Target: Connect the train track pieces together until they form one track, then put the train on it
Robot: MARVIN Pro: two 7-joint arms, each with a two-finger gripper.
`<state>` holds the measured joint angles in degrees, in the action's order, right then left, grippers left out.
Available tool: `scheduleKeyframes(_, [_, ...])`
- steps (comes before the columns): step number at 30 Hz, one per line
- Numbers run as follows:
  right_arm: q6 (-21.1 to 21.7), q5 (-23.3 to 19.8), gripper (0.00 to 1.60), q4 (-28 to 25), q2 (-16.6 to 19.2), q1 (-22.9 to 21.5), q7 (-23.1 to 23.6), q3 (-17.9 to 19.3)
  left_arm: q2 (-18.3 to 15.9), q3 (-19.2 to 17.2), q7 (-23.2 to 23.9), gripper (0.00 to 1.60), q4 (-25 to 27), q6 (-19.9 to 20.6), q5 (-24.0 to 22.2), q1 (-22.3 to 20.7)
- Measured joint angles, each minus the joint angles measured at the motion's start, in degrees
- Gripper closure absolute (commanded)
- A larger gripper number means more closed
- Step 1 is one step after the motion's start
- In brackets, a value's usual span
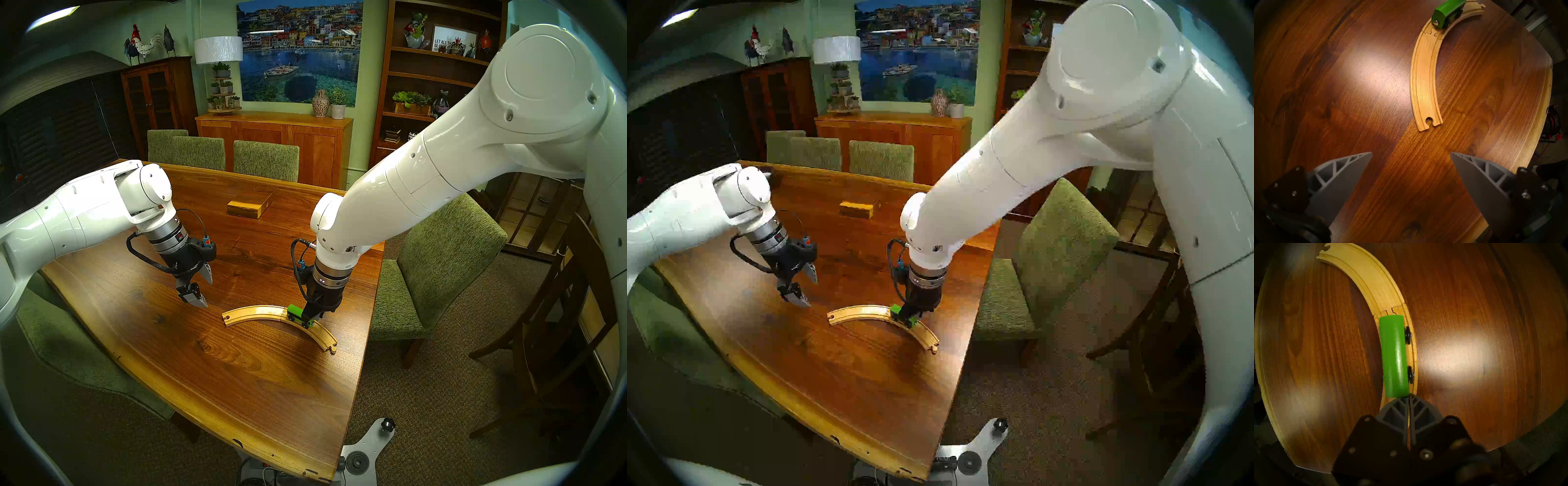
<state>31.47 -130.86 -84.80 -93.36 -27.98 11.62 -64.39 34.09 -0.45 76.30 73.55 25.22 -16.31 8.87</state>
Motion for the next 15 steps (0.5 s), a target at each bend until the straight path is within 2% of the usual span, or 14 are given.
scheduleKeyframes(15, [3.5, 3.8, 1.60, 11.0, -4.0, 4.7, 6.8, 0.4, 0.0, 0.0, 0.0, 0.00, 0.0, 0.0, 0.0, 0.0])
